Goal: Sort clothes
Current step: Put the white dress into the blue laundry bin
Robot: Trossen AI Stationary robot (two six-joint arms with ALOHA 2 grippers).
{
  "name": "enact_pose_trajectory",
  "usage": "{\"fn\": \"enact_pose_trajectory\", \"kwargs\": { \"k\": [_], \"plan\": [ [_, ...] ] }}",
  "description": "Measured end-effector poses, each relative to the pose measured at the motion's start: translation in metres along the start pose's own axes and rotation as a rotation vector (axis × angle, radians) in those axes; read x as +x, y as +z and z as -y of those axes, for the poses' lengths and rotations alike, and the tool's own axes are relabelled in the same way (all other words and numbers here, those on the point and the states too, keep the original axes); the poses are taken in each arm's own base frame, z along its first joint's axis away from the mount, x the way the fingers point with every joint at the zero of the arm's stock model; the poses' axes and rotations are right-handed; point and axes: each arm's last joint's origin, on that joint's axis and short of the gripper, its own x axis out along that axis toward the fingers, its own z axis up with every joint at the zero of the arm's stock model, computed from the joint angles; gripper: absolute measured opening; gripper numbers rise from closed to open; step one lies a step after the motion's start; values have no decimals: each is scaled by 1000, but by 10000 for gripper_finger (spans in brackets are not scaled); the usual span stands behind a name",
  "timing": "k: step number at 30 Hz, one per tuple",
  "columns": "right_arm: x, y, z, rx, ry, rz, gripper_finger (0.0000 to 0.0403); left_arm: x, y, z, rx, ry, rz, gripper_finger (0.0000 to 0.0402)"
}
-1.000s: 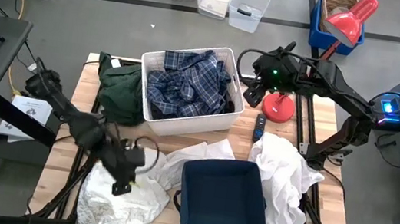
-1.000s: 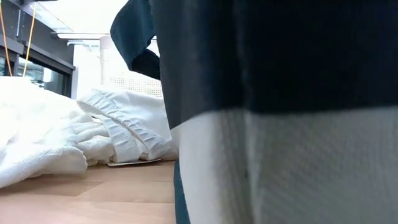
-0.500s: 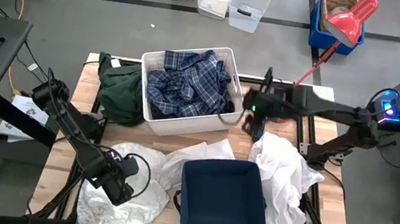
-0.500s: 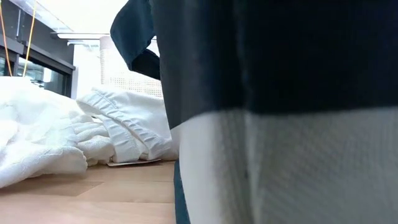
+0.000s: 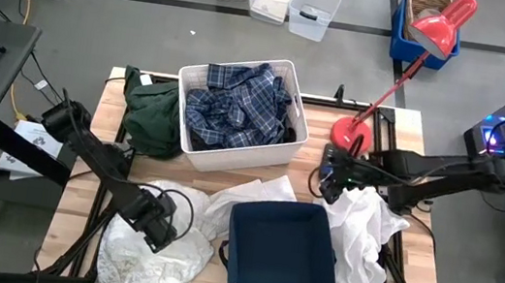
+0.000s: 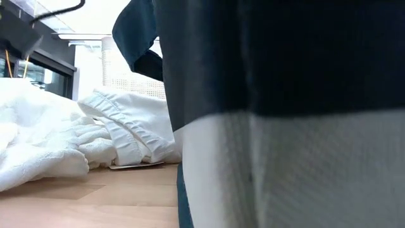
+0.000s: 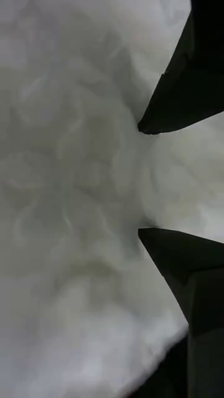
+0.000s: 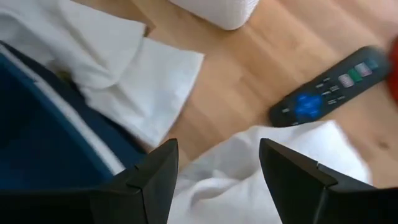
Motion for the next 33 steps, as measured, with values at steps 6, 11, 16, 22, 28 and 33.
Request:
{"fn": "enact_pose_trajectory", "kwargs": {
  "k": [6,11,16,22,28,33],
  "plan": [
    [-1,-5,-1,15,26,5,220,35,5,-8,-23,-62,-2,246],
    [-1,-4,-2,16,34,13,220,50,5,-17,-33,-41,-54,135],
    [-2,-4,-2,15,30,17,220,18,7,0,80,-195,-38,18],
    [-1,-3,0,26,23,23,220,-97,4,-1,304,-513,161,7],
    [-1,1,2,52,13,33,220,-209,16,-53,344,-562,736,3],
    [-1,1,3,54,10,37,220,-292,33,-90,383,-520,1211,1]
  ]
}}
